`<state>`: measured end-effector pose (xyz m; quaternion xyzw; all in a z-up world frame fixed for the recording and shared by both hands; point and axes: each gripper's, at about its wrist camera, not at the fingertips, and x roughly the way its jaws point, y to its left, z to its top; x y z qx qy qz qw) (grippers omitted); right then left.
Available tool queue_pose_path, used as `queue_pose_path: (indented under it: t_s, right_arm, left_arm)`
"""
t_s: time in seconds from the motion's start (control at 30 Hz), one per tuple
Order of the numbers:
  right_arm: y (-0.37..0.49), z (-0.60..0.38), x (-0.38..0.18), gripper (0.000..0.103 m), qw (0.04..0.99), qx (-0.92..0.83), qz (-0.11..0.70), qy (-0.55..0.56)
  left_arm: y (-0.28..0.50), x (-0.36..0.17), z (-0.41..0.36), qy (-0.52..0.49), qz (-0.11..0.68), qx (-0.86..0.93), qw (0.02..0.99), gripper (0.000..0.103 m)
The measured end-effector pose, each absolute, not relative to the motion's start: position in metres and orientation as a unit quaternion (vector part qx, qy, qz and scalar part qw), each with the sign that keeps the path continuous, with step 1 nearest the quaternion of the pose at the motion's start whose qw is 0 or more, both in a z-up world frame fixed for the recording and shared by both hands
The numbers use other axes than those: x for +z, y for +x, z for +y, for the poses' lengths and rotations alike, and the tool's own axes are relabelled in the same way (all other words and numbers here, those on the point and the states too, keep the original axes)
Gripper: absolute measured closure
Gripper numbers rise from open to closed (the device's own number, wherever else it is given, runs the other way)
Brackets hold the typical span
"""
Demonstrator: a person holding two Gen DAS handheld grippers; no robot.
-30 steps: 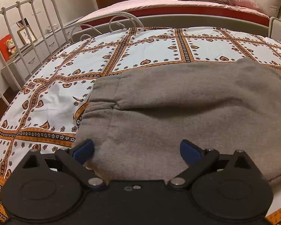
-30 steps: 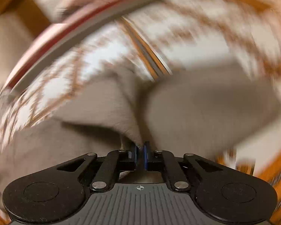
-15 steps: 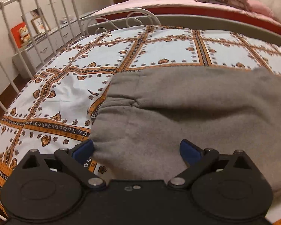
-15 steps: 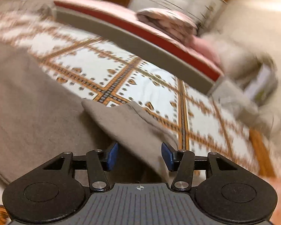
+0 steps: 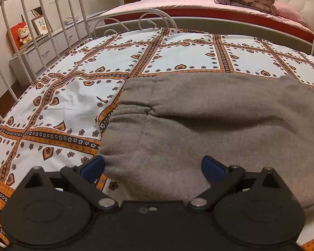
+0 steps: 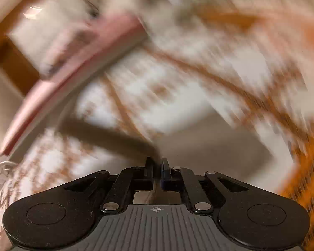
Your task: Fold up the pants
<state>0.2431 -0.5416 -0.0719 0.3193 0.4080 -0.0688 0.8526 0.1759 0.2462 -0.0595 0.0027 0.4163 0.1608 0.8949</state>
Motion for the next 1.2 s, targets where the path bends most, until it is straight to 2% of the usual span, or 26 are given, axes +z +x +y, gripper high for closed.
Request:
queue_pose_path:
  t_s: [0.1,0.17,0.23,0.3,0.4,0.43,0.47,0.63,0.8,0.9,1.1,1.2]
  right_arm:
    - [0.248,-0.564,-0.09,0.096,0.831,-0.058,0.413,0.368]
    - [0.248,-0.568,-0.089,0.084,0.843,-0.064,0.4,0.353]
    - [0.25,-0.574,-0.092,0.067,0.843,-0.077,0.397,0.355]
    - [0.254,-0.583,-0.101,0.059,0.829,-0.071,0.394,0.39]
    - [0.249,-0.593,-0.104,0.062,0.818,-0.068,0.382,0.424]
    - [0.25,-0.594,-0.101,0.09,0.824,-0.072,0.38,0.415]
    - [0.25,-0.595,-0.096,0.097,0.831,-0.073,0.378,0.401]
    - [0.219,-0.593,-0.067,0.098,0.861,-0.04,0.33,0.385]
    - [0.234,-0.607,-0.109,0.098,0.822,-0.062,0.424,0.375]
    - [0.221,-0.621,-0.109,0.096,0.814,-0.065,0.397,0.419]
    - [0.214,-0.619,-0.084,0.096,0.859,-0.048,0.335,0.384]
    - [0.216,-0.628,-0.101,0.096,0.83,-0.086,0.384,0.396]
  left_arm:
    - [0.178,-0.06,0.245,0.004,0.418,0.166,0.893,0.008]
    - [0.179,-0.06,0.245,0.002,0.418,0.168,0.893,0.008]
    - [0.178,-0.06,0.246,0.002,0.418,0.169,0.893,0.008]
    - [0.178,-0.06,0.246,0.002,0.418,0.168,0.893,0.008]
    - [0.178,-0.06,0.246,0.001,0.417,0.167,0.893,0.008]
    - [0.178,-0.06,0.246,0.001,0.417,0.168,0.893,0.008]
    - [0.178,-0.06,0.246,0.001,0.417,0.167,0.893,0.008]
    - [0.175,-0.061,0.246,-0.002,0.417,0.163,0.894,0.007]
    - [0.175,-0.062,0.25,-0.017,0.42,0.165,0.892,0.006]
    - [0.175,-0.062,0.251,-0.026,0.422,0.169,0.891,0.006]
    - [0.173,-0.066,0.264,-0.091,0.431,0.163,0.883,0.006]
    - [0.173,-0.066,0.265,-0.091,0.431,0.161,0.883,0.006]
